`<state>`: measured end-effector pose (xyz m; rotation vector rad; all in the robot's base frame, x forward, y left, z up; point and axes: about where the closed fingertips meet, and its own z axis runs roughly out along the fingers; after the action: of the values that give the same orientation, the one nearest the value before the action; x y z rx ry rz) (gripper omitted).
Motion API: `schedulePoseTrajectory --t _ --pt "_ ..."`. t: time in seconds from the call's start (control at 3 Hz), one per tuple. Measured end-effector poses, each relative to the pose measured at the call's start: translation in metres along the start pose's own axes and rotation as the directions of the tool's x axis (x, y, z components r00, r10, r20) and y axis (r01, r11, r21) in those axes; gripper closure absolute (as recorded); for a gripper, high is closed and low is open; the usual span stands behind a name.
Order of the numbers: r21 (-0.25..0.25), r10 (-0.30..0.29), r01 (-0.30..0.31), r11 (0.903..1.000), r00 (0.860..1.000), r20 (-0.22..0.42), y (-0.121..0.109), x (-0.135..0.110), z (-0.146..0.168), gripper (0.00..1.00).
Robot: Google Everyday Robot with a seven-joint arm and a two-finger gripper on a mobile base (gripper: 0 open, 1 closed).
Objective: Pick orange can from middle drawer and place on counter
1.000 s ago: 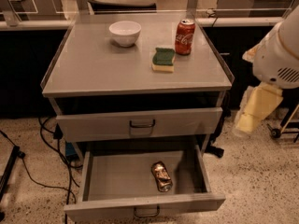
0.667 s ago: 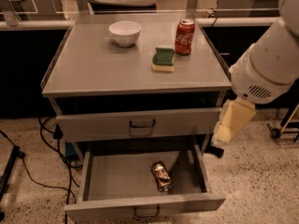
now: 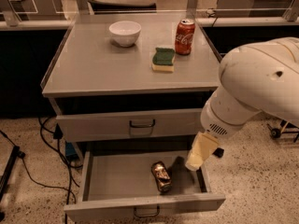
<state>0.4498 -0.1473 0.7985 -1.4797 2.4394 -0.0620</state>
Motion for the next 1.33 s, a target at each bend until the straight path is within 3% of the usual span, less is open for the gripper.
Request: schedulePoseTrajectory --t 0.67,1.0,1.33 --pt "-0.013 -0.023 0.023 0.9997 1.000 0.001 0.004 -0.001 0.016 0.00" --pt "-0.055 -0.006 0.006 0.9984 1.000 0.010 0.008 0.005 0.056 0.00" --pt "-0.077 0.041 -0.036 0.9964 0.997 0.058 0.008 0.011 0.092 0.00"
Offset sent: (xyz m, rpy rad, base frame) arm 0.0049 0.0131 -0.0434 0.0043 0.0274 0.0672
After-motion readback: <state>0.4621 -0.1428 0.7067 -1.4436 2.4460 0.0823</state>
